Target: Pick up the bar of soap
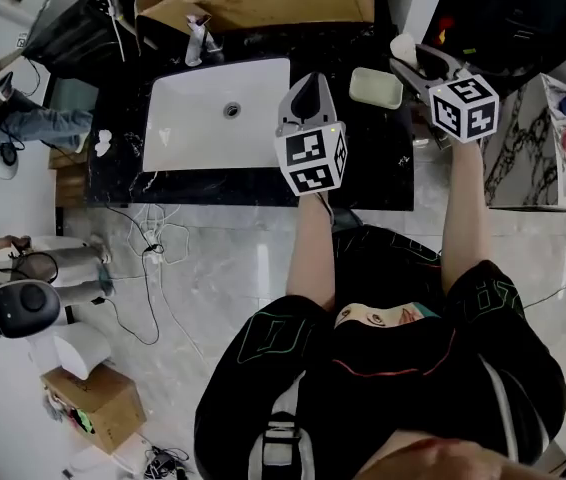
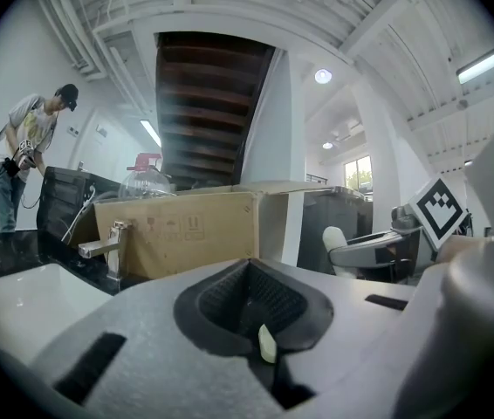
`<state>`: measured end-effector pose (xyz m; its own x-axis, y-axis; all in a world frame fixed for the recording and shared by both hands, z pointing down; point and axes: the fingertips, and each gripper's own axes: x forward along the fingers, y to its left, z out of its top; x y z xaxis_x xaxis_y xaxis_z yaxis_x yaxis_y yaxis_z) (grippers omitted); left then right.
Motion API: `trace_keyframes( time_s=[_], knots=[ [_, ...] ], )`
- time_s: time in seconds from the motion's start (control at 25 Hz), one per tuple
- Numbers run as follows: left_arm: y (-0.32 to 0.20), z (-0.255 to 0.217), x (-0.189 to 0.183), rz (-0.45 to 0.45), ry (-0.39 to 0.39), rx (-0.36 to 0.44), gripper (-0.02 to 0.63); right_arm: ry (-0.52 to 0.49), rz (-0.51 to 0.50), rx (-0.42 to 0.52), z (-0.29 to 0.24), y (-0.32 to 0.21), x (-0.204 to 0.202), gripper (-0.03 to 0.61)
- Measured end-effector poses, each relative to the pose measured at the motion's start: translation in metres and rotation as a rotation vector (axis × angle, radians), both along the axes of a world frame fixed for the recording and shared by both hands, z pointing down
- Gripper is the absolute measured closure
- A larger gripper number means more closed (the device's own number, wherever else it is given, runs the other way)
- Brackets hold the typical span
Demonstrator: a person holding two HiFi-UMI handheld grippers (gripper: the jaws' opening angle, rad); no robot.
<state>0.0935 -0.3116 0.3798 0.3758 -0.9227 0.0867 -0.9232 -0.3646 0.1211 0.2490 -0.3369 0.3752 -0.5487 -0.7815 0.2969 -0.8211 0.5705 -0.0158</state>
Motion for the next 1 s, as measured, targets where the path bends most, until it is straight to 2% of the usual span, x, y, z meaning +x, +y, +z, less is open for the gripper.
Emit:
trace_keyframes(
  time_s=[0.16, 0.36, 0.48, 0.68, 1.0],
  knots=[
    [0.001, -0.014, 0.004, 0.008, -0.011, 0.027, 0.606, -0.089, 0.106, 0.109, -0.026, 0.012, 0.021, 0.377],
    [-0.002, -0.028, 0.01, 0.016, -0.027, 0.057, 0.606, -0.197, 0.167, 0.238, -0.062, 0.029, 0.045, 0.377],
    [-0.002, -0.04, 0.015, 0.023, -0.034, 0.086, 0.606, -0.23, 0.191, 0.26, -0.069, 0.04, 0.056, 0.377],
    [-0.002, -0.05, 0.028, 0.045, -0.05, 0.119, 0.606, -0.36, 0.196, 0.264, -0.067, 0.052, 0.066, 0.377],
    [-0.003, -0.052, 0.036, 0.061, -0.046, 0.13, 0.606, -0.325, 0.233, 0.271, -0.065, 0.055, 0.079, 0.377]
  ],
)
